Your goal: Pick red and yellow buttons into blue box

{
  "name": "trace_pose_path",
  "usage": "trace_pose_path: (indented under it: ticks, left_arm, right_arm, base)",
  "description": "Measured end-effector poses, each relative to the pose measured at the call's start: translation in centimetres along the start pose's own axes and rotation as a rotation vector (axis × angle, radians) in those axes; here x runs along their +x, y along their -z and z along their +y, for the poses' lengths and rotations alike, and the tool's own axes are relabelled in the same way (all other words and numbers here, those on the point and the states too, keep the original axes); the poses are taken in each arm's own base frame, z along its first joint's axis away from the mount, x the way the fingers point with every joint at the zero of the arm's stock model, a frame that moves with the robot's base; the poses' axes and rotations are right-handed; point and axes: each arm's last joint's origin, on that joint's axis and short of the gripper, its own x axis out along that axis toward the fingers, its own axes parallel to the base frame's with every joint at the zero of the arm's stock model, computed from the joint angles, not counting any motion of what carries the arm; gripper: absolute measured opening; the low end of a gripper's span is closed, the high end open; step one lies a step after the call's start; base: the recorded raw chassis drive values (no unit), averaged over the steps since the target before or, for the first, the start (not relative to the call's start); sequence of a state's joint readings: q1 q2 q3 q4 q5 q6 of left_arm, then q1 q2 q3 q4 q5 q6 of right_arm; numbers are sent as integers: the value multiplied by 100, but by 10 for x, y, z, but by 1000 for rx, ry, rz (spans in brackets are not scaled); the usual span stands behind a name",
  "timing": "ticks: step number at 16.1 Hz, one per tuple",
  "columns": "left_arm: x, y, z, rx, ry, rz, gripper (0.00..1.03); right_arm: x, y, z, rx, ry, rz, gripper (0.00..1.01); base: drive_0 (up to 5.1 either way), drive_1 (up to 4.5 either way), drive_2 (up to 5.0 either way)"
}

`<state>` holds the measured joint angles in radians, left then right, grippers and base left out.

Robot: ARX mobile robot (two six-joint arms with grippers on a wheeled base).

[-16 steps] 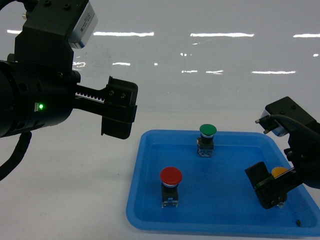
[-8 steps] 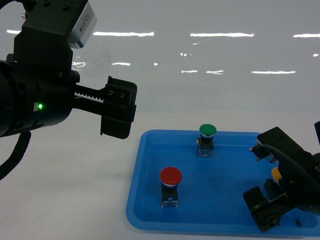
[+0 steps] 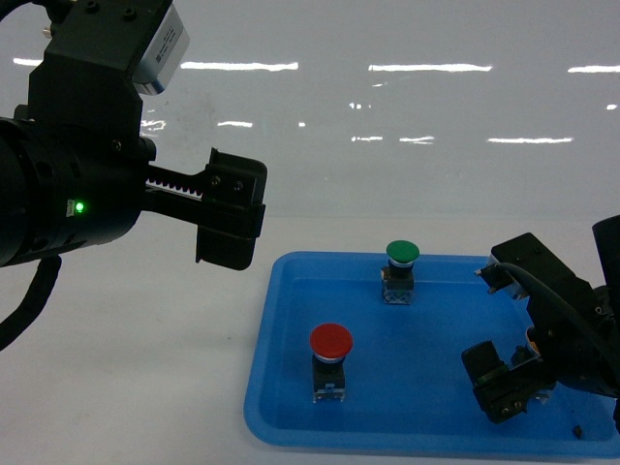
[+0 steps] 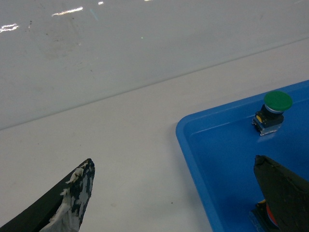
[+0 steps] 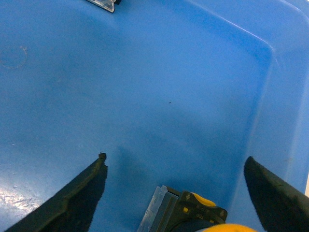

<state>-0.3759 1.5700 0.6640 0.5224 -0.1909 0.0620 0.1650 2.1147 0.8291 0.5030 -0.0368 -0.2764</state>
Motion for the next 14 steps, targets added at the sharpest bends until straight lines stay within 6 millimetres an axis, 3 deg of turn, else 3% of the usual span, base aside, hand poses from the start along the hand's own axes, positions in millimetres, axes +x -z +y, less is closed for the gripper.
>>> trace_pose_path:
  ticks: [6,7,10,14]
  left_arm:
    - [0,0,0,0,0,0,98]
    - [0,0,0,0,0,0,98]
    - [0,0,0,0,0,0,98]
    - [0,0,0,0,0,0,98]
  right_arm:
    - [-3,11,9,9,6,38,34]
    - [-5,12,9,10,6,31,29]
    - [-14,17,10,30,22,-1,29]
    - [-57,-17,-12,87,88,-242,29]
  base:
    - [0,0,0]
    - [0,0,0]
    - [0,0,0]
    - [0,0,0]
